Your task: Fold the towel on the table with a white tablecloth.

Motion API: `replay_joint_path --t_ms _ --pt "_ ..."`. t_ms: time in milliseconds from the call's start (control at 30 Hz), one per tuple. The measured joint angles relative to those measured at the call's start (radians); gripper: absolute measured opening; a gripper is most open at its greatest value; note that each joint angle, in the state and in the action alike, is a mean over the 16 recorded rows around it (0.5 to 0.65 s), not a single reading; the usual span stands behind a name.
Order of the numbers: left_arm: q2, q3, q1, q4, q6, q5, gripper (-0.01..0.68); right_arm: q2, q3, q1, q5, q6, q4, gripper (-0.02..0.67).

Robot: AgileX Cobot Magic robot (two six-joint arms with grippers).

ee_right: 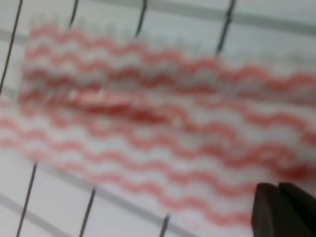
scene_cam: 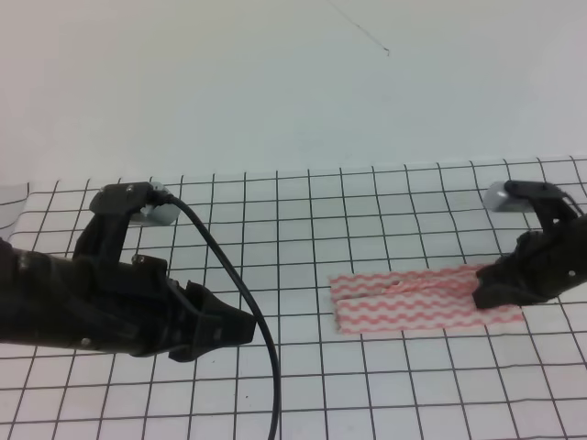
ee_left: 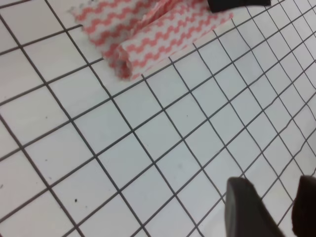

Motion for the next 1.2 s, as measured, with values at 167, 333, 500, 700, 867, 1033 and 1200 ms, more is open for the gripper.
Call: replay_joint_path --t_ms 167,333,500,700,867,1033,1200 --pt "0.000 0.000 0.000 0.001 0.000 0.000 0.206 -0.006 0.000 0.000 0.050 0.006 -0.030 0.001" --pt "0.000 0.000 0.000 0.001 0.001 0.000 0.206 -0.014 -0.003 0.000 0.057 0.012 -0.049 0.000" --pt "0.000 0.000 0.000 0.002 0.002 0.000 0.206 -0.023 -0.006 0.000 -0.007 0.014 -0.048 0.000" --pt "0.000 0.000 0.000 0.004 0.003 0.000 0.206 -0.027 -0.017 0.000 -0.109 0.014 -0.043 0.000" --pt "0.000 0.000 0.000 0.006 0.003 -0.002 0.206 -0.027 -0.042 0.000 -0.085 0.013 -0.055 0.000" --pt "0.000 0.000 0.000 0.008 0.003 -0.010 0.206 -0.027 -0.070 0.000 -0.013 0.021 -0.092 0.000" --pt "0.000 0.000 0.000 0.009 0.002 -0.021 0.206 -0.023 -0.093 0.000 0.080 0.034 -0.141 0.000"
